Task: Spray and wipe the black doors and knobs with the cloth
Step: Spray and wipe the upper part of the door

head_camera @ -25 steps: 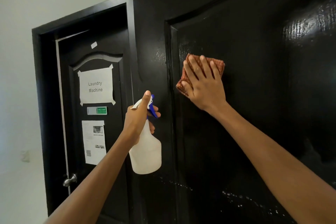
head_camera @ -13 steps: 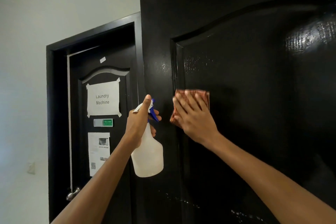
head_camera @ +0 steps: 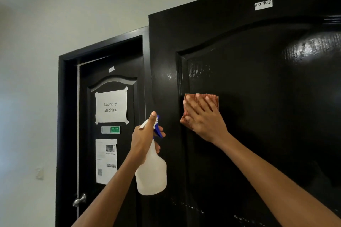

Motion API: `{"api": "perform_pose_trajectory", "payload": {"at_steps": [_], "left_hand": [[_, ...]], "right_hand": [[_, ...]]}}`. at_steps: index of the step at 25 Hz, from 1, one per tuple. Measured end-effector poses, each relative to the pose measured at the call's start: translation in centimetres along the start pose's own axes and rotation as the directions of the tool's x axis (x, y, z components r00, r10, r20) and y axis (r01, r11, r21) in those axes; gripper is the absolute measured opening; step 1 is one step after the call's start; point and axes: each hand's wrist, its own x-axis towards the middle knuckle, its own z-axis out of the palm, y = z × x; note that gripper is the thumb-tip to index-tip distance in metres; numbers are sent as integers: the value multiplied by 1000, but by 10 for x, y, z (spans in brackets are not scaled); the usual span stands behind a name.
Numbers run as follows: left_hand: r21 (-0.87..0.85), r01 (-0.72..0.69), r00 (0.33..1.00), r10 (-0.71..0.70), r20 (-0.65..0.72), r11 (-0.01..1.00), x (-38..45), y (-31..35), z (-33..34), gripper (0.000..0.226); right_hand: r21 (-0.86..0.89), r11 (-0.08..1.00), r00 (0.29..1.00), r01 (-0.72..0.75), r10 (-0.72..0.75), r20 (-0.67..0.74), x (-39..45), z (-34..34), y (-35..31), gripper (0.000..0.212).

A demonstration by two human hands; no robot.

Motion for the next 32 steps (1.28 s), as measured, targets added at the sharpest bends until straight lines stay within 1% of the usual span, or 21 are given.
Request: {"api": "perform_pose_trajectory", "payload": {"at_steps": [2,6,11,12,16,19,21,24,26,27,30,31,32], "left_hand": [[21,-2,1000,3,-31,1000,3,3,-3,61],[59,27,997,-23,-71,998,9,6,-11,65],[85,14,999,-11,-38,996,15,-4,-17,66],[83,23,999,-21,-32,996,16,-6,-18,68],[137,142,990,-143,-3,980,4,-25,-24,73],[151,139,990,-139,-6,979,-12,-39,-25,71],[129,96,995,-93,-33,987,-14,-35,-29,70],[98,52,994,-42,-99,994,-10,-26,-38,69],[121,64,991,-49,-121,991,-12,-30,-43,68],[127,78,990,-62,-124,989,-16,-34,-46,68],[132,130,985,-112,-130,983,-38,-57,-53,70],[119,143,984,-128,-125,983,-47,-66,-54,69],[105,160,982,-147,-120,982,-57,-74,-54,67]], "right_hand": [[70,995,997,-76,78,-29,37,-9,2,62],[97,989,991,-112,118,-61,58,-6,-7,61],[96,991,992,-98,104,-69,57,-4,-5,60],[95,991,992,-96,103,-67,57,-4,-5,60],[89,992,994,-92,97,-57,57,-2,-7,61],[76,995,997,-67,70,-30,58,-1,-10,61],[82,996,1000,-30,30,0,68,2,-23,63],[83,997,997,9,-15,78,82,13,-60,68],[89,995,992,47,-57,116,67,25,-85,73],[97,990,985,102,-114,129,51,32,-96,75],[194,943,923,271,-311,224,-38,54,-135,76],[223,920,882,323,-378,282,-76,61,-150,74],[243,885,815,397,-462,349,-114,67,-163,72]]}}
